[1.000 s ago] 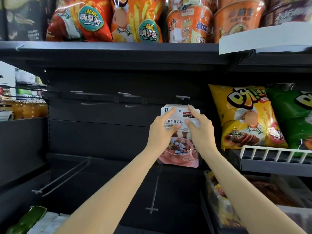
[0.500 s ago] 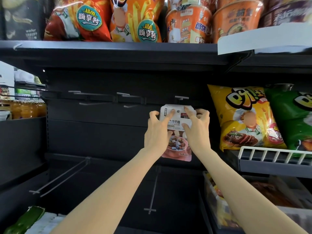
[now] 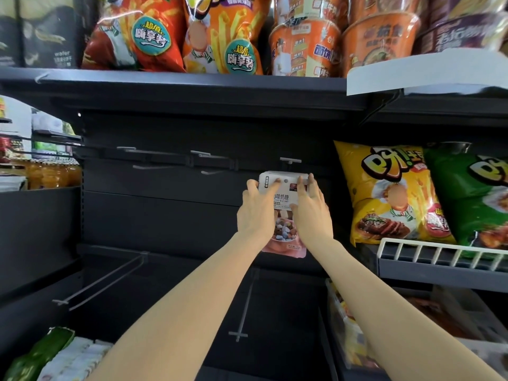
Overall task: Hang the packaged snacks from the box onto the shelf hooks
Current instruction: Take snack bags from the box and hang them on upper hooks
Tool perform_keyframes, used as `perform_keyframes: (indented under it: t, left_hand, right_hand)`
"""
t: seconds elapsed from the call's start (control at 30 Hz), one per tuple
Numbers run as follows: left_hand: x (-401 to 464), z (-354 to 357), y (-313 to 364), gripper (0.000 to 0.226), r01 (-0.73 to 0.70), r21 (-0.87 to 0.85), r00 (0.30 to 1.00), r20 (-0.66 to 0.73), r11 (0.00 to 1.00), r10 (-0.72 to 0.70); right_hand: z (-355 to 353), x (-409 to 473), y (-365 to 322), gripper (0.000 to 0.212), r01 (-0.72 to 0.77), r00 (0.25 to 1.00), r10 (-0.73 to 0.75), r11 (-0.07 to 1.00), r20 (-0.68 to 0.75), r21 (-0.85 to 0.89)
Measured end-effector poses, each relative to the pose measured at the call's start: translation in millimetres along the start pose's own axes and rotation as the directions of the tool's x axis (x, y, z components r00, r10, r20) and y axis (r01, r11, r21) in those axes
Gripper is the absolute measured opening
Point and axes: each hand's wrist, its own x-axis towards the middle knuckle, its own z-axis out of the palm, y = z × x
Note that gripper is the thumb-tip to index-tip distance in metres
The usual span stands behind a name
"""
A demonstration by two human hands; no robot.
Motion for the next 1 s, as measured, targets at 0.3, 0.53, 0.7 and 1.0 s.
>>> perform_keyframes:
  t: [0.3, 0.53, 0.7, 1.0]
  left_hand:
    - [-15.3, -23.4, -14.9, 0.046, -0.073, 0.066, 0.991, -0.105, 0.995, 0.08]
    - [-46.9, -76.3, -73.8, 0.025, -0.013, 0.029, 0.995, -0.098, 1.0, 0.016]
    - [-94.3, -130.9, -168.9, 0.021, 0.151, 0.056, 0.986, -0.078, 0.987, -0.147]
    - [-209.5, -247.8, -401.9, 0.012, 0.559, 0.086, 0.829, -0.03, 0.825, -0.559]
  right_hand:
    - [-9.1, -28.2, -14.0, 0.033, 0.088, 0.986, -0.057, 0.978, -0.159, 0.191]
    - [8.6, -56.7, -84.7, 0.025, 0.199, 0.98, -0.181, 0.861, -0.085, 0.467]
    - [50.5, -85.7, -178.2, 0.022, 0.167, 0.956, -0.277, 0.783, 0.096, 0.599]
    - [168.8, -179.9, -413.5, 0.022, 0.022, 0.786, -0.456, 0.697, 0.419, 0.717]
